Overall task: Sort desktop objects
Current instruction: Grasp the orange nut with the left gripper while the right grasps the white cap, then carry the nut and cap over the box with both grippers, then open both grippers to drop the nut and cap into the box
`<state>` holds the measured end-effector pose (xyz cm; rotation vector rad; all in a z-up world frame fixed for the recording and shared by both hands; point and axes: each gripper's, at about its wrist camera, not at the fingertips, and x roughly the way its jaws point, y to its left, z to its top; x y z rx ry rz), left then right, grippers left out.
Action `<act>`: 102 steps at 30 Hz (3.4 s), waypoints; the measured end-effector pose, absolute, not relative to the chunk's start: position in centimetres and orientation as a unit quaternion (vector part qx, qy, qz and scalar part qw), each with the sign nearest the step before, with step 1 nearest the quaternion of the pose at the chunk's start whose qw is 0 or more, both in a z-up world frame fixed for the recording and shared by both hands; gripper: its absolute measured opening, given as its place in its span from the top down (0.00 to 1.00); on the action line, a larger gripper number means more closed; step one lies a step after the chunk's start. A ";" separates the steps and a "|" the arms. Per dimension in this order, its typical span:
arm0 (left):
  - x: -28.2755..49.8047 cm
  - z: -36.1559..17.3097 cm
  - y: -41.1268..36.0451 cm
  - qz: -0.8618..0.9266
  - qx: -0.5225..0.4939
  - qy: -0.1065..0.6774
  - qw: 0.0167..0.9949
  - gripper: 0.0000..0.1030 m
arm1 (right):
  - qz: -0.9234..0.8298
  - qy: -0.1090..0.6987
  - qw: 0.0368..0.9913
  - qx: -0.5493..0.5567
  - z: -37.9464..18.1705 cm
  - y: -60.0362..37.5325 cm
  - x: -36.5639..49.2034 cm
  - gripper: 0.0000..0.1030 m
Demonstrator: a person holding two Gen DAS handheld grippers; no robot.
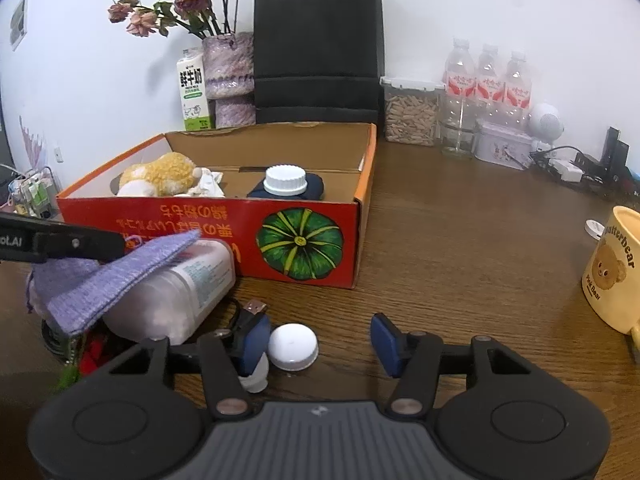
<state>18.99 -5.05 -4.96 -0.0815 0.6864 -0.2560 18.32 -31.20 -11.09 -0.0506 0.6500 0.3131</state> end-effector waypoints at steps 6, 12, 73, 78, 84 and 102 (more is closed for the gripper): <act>19.4 -5.7 -4.8 -0.121 -0.048 0.352 0.927 0.69 | 0.160 0.324 0.932 -0.030 -11.4 -30.8 18.3 0.51; 20.1 -6.9 -4.3 -0.124 -0.073 0.379 0.914 0.83 | 0.158 0.333 0.929 -0.032 -12.0 -30.8 18.3 0.58; 30.5 -2.2 1.1 -0.092 -0.055 0.253 0.962 0.89 | 0.200 0.258 0.945 -0.034 -4.8 -19.0 31.7 0.74; 31.0 -2.9 0.7 -0.081 -0.037 0.261 0.961 0.89 | 0.201 0.281 0.938 -0.032 -6.0 -19.1 32.4 0.74; 30.7 -2.4 1.0 -0.025 -0.025 0.248 0.968 0.00 | 0.183 0.284 0.940 -0.031 -5.8 -19.5 32.1 0.00; 29.5 -0.8 0.9 -0.010 -0.017 0.225 0.974 0.00 | 0.166 0.271 0.947 -0.050 -4.6 -19.4 31.1 0.00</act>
